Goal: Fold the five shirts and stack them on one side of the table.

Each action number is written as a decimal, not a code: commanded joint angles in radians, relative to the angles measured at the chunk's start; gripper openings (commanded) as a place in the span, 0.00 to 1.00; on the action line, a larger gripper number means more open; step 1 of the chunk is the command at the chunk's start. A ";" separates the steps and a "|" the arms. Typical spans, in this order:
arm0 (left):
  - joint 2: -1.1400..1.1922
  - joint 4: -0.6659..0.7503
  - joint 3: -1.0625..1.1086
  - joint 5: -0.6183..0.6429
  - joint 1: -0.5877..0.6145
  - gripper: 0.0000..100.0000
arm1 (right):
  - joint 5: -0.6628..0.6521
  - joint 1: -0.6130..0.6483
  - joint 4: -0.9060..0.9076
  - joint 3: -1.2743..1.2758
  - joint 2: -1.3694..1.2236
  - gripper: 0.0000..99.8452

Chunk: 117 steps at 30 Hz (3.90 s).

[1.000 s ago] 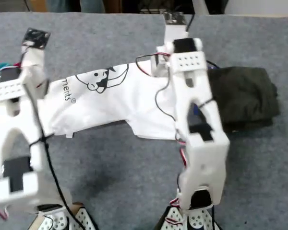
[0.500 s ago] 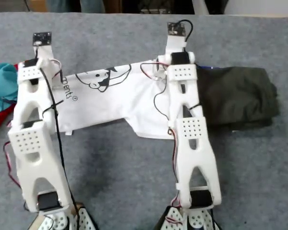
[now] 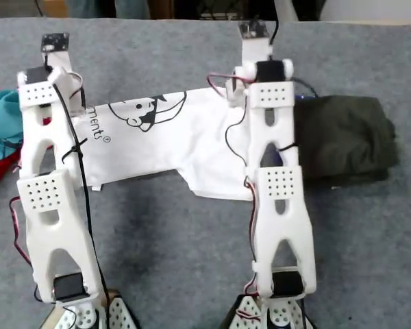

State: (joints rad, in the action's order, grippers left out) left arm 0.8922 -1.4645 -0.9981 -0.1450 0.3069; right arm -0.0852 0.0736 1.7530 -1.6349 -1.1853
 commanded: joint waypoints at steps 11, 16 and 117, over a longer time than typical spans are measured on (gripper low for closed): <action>-0.304 -0.301 -0.119 -0.028 -0.047 0.03 | -0.505 0.032 0.015 0.292 0.613 0.01; -0.658 -0.292 0.334 0.058 -0.064 0.03 | -0.649 0.058 0.015 0.768 0.894 0.01; -1.421 0.388 1.827 -0.117 0.081 0.03 | -0.951 0.226 -0.100 0.093 0.042 0.30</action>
State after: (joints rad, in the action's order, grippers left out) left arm -0.4979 -1.0840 0.8339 -0.2570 0.3897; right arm -1.1086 0.3099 1.6870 -1.4523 -1.1561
